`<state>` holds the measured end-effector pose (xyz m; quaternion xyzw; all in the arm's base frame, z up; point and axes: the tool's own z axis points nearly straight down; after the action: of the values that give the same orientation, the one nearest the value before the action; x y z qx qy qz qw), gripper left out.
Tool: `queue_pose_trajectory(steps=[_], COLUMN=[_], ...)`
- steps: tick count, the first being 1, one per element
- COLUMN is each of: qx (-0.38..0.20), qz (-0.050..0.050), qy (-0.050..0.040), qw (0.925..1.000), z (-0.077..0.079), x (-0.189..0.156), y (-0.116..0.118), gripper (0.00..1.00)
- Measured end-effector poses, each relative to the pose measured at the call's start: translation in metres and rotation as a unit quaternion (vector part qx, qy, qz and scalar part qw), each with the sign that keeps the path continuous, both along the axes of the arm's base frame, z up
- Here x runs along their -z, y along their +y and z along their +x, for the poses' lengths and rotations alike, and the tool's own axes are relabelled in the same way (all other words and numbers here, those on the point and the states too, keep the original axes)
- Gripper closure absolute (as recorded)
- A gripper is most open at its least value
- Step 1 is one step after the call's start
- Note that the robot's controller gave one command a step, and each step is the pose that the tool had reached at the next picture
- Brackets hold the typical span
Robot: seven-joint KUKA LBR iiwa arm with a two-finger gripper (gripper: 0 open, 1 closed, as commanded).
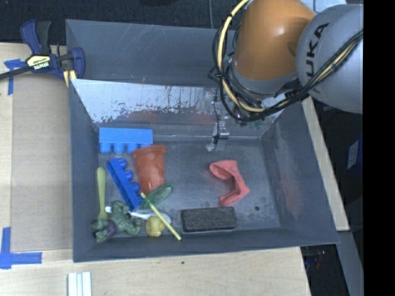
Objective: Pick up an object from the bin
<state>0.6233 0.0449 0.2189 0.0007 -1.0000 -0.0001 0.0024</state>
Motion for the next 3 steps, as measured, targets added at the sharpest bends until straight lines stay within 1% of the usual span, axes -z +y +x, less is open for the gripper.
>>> queue_pose_trajectory(steps=[1, 2, 3], qx=[0.001, -0.006, -0.019], qz=[0.000, 0.000, 0.001], qy=[-0.0043, -0.0034, -0.0095], qw=[1.0000, 1.0000, 0.9998], z=[0.001, -0.036, -0.058], x=[-0.005, 0.046, 0.041], y=[0.000, -0.060, -0.088], gripper=[0.00, 0.00, 0.00])
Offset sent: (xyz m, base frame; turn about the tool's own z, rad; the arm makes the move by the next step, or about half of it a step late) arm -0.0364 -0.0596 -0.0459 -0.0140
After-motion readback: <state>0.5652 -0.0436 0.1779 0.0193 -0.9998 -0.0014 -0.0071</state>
